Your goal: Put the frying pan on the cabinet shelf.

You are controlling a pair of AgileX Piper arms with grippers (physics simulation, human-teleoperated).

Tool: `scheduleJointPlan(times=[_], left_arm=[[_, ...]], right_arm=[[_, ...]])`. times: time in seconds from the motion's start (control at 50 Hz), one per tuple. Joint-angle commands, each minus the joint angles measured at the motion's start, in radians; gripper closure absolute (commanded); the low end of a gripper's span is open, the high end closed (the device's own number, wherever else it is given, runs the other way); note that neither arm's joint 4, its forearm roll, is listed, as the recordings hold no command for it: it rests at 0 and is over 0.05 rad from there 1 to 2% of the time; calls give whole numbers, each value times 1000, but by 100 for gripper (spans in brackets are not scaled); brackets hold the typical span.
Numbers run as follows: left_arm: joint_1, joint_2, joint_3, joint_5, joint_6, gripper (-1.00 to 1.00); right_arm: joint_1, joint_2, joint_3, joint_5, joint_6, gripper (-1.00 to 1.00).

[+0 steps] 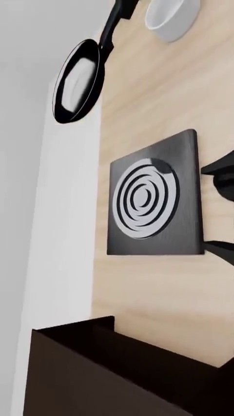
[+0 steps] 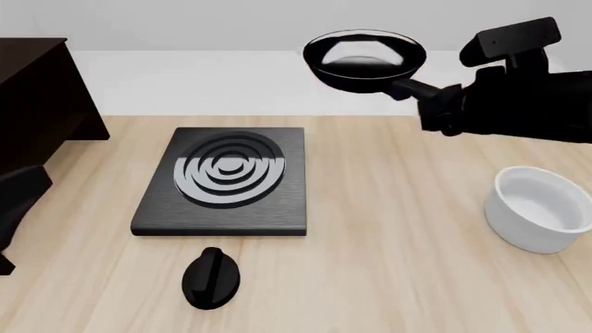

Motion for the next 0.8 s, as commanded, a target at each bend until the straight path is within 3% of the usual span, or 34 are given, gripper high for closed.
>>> scheduleJointPlan(times=[0.02, 0.1, 0.14, 0.2, 0.24, 0.38, 0.46, 0.52, 0.62, 0.8], left_arm=[[-29, 4, -12, 12, -83, -100], [-44, -2, -18, 16, -128, -100], [-55, -6, -24, 21, -109, -100], [-59, -14, -3, 7, -195, -100], [-81, -20, -12, 6, -192, -100], [-114, -6, -5, 0, -304, -100], [-91, -1, -15, -8, -442, -100], [-88, -13, -21, -17, -497, -100], [-117, 0, -36, -24, -526, -100], [-167, 26, -11, -85, -658, -100]], right_arm=[[54, -31, -68, -13, 8, 100], [79, -21, -87, -17, 1, 100], [85, -19, -102, -8, -2, 100], [109, -14, -122, -13, -7, 100], [120, -7, -135, -10, -5, 100], [154, 10, -175, 2, -9, 100], [177, 21, -198, 6, -15, 100], [187, 32, -211, 5, -14, 100], [209, 48, -237, 11, -20, 100], [227, 77, -289, 24, -27, 100]])
